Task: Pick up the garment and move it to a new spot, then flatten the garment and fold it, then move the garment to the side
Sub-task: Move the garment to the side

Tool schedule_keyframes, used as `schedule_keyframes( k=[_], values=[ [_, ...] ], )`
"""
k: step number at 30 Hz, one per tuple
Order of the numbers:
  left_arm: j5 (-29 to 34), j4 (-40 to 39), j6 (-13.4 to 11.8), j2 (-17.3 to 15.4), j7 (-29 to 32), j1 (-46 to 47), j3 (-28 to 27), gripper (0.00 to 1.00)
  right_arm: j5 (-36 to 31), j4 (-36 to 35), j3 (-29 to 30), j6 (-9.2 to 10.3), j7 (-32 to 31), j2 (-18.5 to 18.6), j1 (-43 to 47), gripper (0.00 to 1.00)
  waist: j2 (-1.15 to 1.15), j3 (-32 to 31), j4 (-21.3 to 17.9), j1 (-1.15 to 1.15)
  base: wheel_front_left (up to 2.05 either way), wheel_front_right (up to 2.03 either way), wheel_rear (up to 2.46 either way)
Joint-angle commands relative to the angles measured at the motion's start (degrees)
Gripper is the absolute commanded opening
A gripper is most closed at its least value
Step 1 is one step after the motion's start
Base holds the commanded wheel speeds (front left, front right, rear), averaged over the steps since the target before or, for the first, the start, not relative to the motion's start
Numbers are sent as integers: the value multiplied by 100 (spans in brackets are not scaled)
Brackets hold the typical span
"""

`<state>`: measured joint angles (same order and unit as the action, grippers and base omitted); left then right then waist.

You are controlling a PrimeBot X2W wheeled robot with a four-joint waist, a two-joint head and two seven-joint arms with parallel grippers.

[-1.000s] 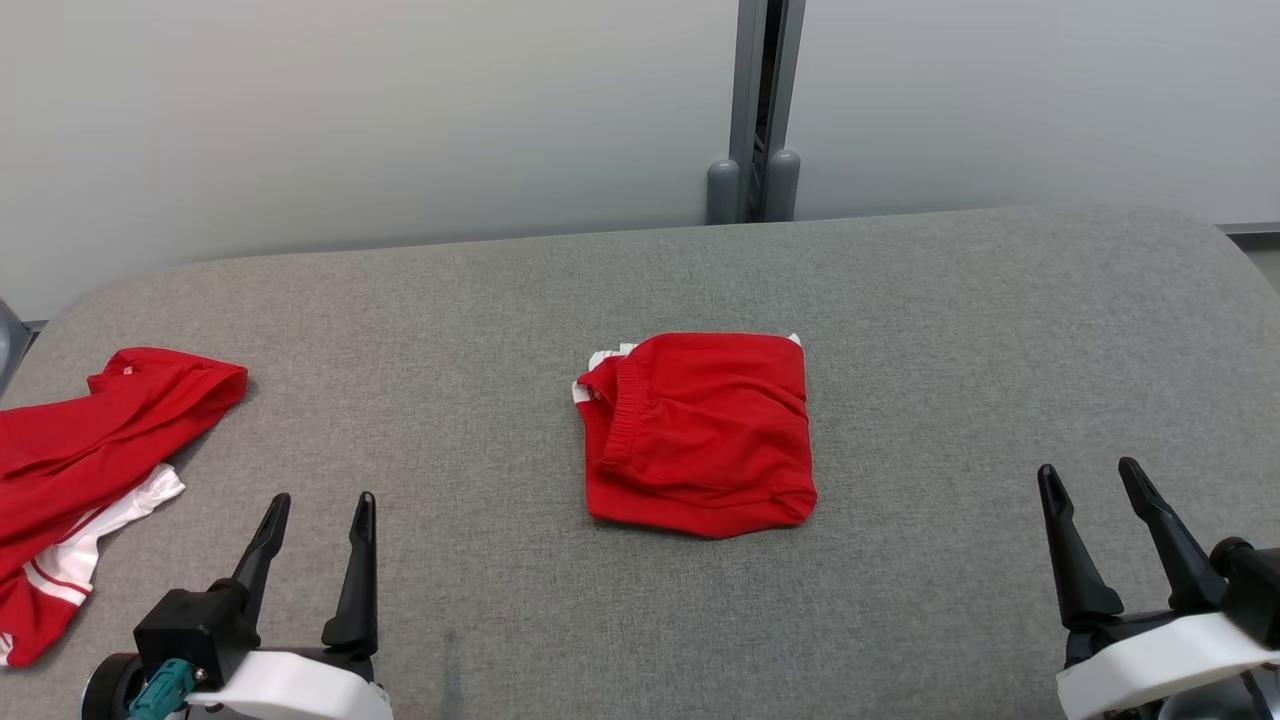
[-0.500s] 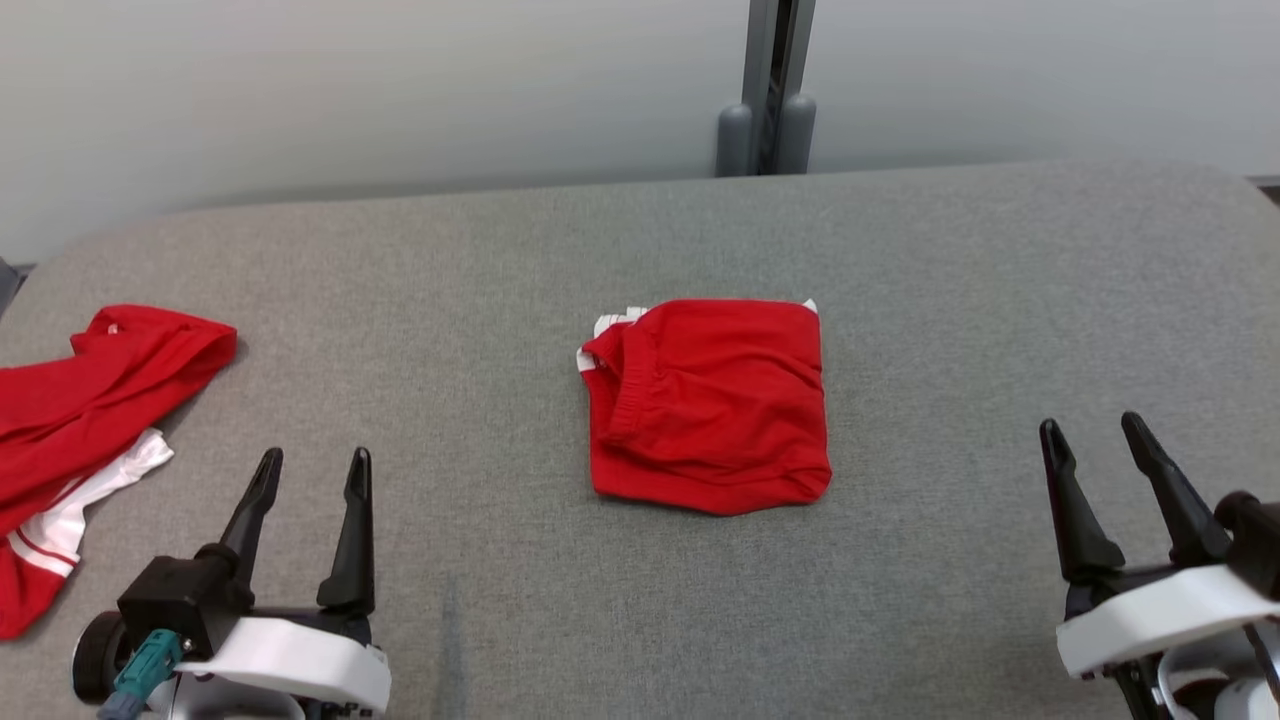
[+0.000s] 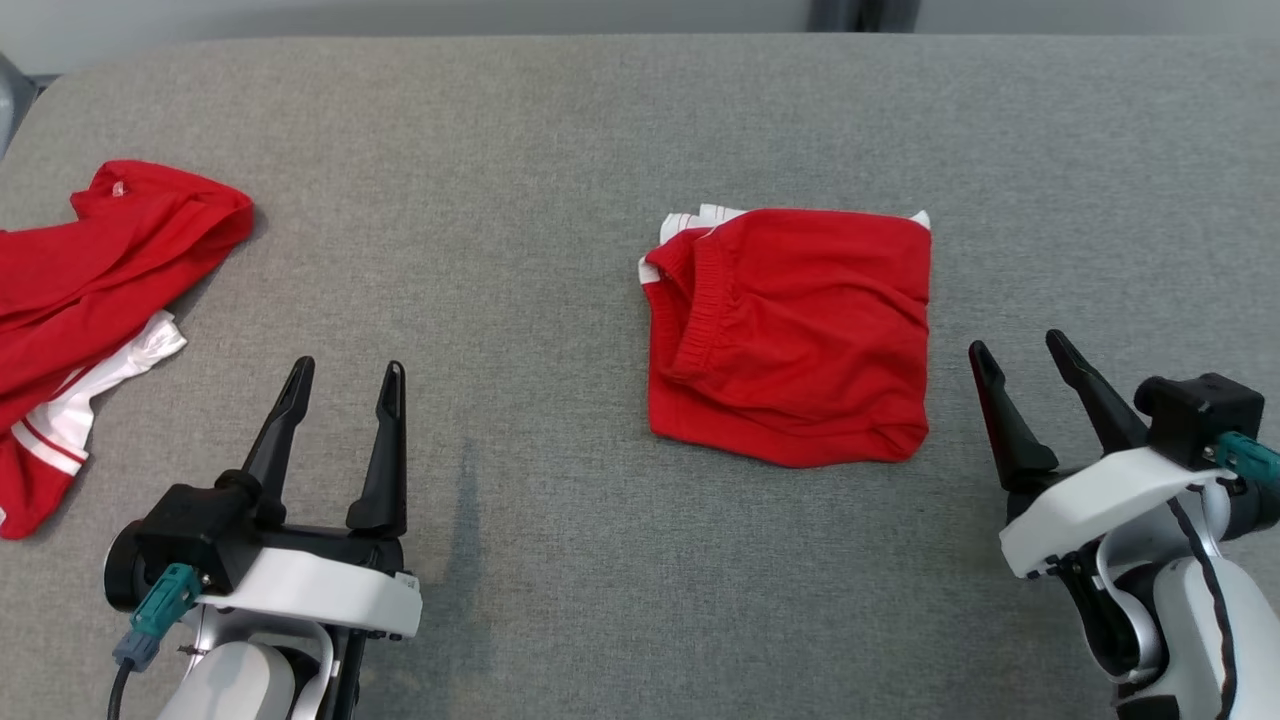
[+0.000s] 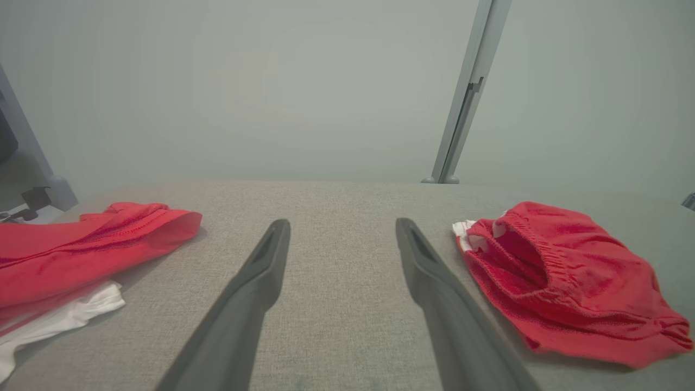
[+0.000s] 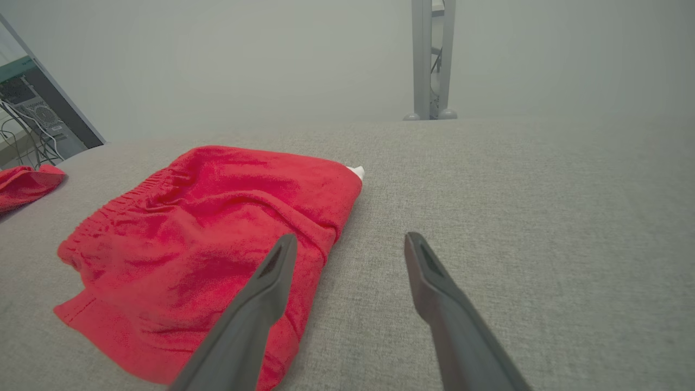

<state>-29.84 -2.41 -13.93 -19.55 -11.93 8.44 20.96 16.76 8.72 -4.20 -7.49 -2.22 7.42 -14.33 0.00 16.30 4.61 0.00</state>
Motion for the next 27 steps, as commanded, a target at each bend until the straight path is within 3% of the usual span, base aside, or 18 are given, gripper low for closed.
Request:
schedule_keyframes(
  k=[1, 8, 15, 16, 17, 18, 27],
  values=[
    [34, 38, 37, 1, -48, 128, -5, 100, 47, 110, -46, 0, -5, 34, -138, 100, 0, 231, 183, 0, 0, 0, 0],
    [44, 228, 140, 123, -146, 353, 32, 100, 373, 762, -554, 0, -179, 46, -577, 100, 0, 417, 281, 0, 0, 0, 0],
    [47, 359, 196, 161, -209, 453, 22, 100, 996, 1131, -1004, 0, -760, 219, -838, 100, 0, 468, 221, 0, 0, 0, 0],
    [50, 372, 204, 164, -214, 466, 27, 100, 1070, 1163, -1076, 0, -882, 257, -874, 71, 0, 467, 209, 0, 0, 0, 0],
    [53, 380, 207, 169, -211, 476, 32, 100, 1162, 1184, -1165, 0, -1019, 286, -905, 26, 0, 463, 197, 0, 0, 0, 0],
    [52, 387, 207, 170, -213, 482, 32, 100, 1236, 1183, -1243, 0, -1126, 325, -937, 0, 0, 461, 184, 0, 0, 0, 0],
    [71, 354, 171, 160, -230, 485, 17, 100, 1440, 940, -1624, 1, -1534, 846, -1260, 0, 0, 447, -14, 0, 0, 0, 0]
  ],
)
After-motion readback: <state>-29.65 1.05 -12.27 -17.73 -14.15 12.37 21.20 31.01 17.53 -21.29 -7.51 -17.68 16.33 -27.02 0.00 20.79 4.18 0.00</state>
